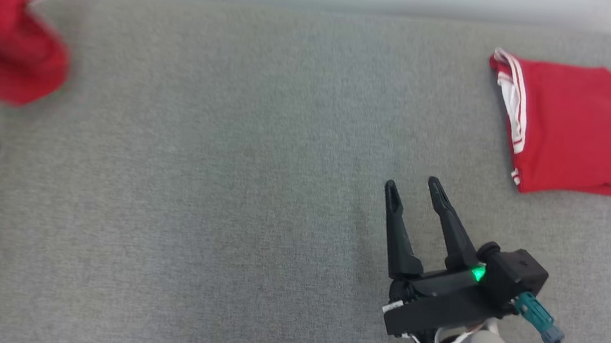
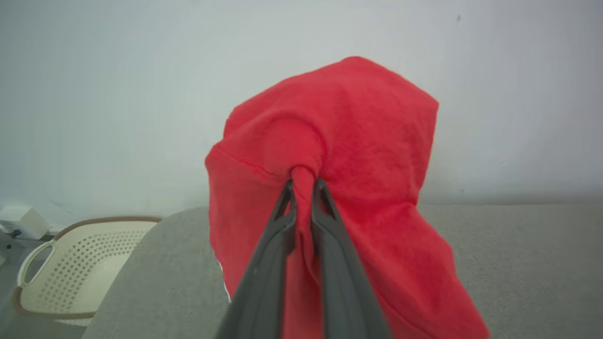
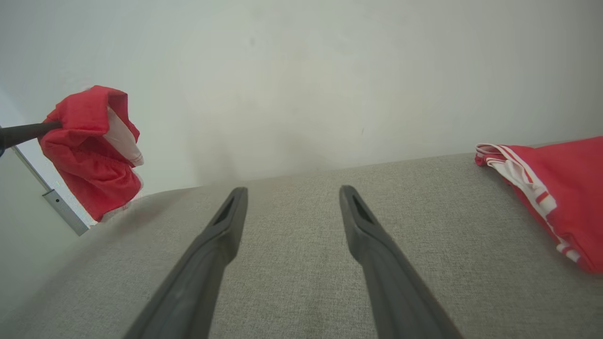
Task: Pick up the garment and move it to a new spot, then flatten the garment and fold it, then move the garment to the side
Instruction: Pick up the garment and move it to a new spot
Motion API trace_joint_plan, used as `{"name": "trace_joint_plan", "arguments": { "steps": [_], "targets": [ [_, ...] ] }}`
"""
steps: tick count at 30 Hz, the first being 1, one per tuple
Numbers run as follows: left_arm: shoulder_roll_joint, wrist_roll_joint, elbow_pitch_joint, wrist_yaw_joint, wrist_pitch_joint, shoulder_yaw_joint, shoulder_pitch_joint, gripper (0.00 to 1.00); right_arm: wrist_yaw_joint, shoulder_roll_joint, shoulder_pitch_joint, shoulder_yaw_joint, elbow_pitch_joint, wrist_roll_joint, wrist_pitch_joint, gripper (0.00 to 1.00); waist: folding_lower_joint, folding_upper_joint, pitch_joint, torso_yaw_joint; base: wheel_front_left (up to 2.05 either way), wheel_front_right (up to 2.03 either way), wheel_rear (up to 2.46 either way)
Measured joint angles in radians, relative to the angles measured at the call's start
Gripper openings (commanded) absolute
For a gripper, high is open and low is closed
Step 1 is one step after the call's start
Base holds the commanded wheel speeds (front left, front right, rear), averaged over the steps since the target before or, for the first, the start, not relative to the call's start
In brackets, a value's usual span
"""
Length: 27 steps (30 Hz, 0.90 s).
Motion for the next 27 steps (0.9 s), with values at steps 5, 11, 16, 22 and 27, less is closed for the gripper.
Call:
{"name": "trace_joint_plan", "arguments": {
  "steps": [5, 11, 16, 22, 27],
  "targets": [
    [-0.027, -0.091, -0.167, 0.0, 0.0, -0.073, 0.017, 0.0, 0.0, 0.0, 0.025, -0.023, -0.006, 0.019, 0.0, 1.0, -0.0001, 0.0, -0.043, 0.008, 0.0, 0.0, 0.0],
    [-0.038, -0.155, -0.343, 0.0, 0.017, -0.122, 0.084, 0.0, 0.0, 0.0, 0.034, -0.034, -0.016, 0.041, 0.0, 1.0, 0.0, 0.0, -0.061, -0.01, 0.0, 0.0, 0.0],
    [-0.086, -0.18, -0.5, 0.0, 0.041, -0.159, 0.165, 0.0, 0.0, 0.0, 0.057, -0.028, -0.018, 0.057, 0.0, 1.0, 0.0, 0.0, -0.069, -0.039, 0.0, 0.0, 0.0],
    [-0.134, -0.216, -0.662, 0.044, 0.059, -0.179, 0.262, 0.0, 0.0, 0.0, 0.067, -0.022, -0.019, 0.066, 0.0, 1.0, 0.0, 0.0, -0.071, -0.086, 0.0, 0.0, 0.0],
    [-0.17, -0.23, -0.785, 0.082, 0.067, -0.199, 0.352, 0.0, 0.0, 0.0, 0.069, -0.028, -0.018, 0.071, 0.0, 1.0, 0.0001, 0.0001, -0.066, -0.129, 0.0, 0.0, 0.0]
  ]
}}
